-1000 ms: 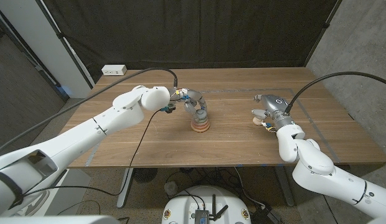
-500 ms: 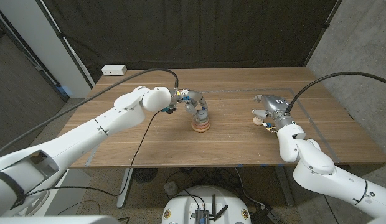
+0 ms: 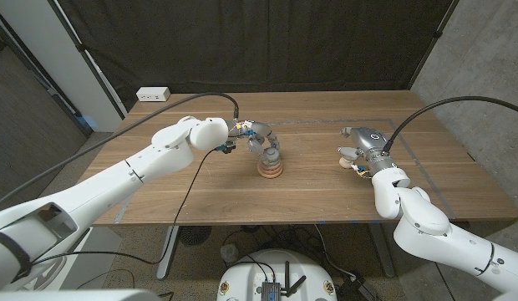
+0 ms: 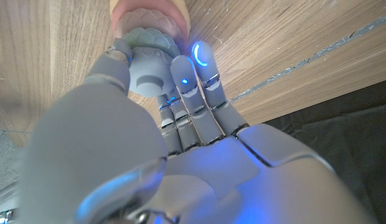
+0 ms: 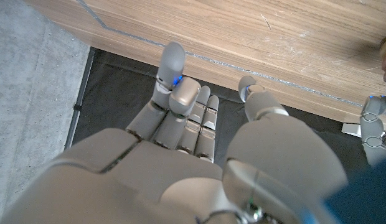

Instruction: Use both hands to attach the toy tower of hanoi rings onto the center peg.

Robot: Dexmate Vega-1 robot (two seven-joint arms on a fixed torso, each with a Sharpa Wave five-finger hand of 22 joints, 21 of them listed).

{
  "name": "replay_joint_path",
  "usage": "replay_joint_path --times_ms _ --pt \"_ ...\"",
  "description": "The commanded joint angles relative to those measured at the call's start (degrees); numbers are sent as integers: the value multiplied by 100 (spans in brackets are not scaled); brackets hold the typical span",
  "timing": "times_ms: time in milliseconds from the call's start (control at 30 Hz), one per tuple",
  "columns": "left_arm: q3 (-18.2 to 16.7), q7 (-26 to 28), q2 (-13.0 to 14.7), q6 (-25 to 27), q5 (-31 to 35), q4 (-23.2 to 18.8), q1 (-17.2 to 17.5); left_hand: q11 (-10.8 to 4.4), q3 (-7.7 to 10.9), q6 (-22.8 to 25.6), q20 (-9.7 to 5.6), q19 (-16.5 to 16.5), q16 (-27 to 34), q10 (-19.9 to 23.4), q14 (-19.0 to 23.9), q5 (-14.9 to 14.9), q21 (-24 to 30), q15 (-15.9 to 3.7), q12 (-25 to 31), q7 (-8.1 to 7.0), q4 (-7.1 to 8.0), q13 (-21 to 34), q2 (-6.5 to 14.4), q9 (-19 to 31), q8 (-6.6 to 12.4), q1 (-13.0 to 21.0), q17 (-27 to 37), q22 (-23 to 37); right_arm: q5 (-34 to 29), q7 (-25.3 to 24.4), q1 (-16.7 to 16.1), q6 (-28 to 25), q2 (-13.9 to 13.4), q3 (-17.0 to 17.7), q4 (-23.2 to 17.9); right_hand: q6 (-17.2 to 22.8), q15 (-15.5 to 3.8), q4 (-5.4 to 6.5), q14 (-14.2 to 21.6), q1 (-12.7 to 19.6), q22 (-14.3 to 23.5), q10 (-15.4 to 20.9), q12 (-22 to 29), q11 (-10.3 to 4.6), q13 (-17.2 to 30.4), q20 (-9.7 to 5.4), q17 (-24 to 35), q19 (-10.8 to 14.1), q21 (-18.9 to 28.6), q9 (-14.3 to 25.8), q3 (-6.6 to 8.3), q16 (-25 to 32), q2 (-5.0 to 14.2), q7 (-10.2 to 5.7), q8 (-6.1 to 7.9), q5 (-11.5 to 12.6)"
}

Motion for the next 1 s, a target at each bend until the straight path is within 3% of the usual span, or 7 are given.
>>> replay_joint_path --times_ms 33,1000 --pt "-85 -90 102 66 58 -164 26 86 -59 -208 -750 -61 -32 -266 -53 17 -35 -349 -37 15 -12 -23 -84 -14 -20 -18 -46 4 -52 4 -2 -16 -23 -21 -41 45 -245 0 17 11 10 43 -23 -22 17 -472 18 18 25 11 32 25 9 6 -11 40" --pt "-195 -196 223 195 111 -367 117 228 -164 -642 -735 -237 -75 -834 -223 42 -103 -347 -5 100 8 -86 -145 -120 7 -213 -144 -9 -15 -48 -83 9 -31 39 -60 52 -245 -2 26 6 11 51 -25 -17 19 -472 26 21 26 10 37 40 9 3 -17 45"
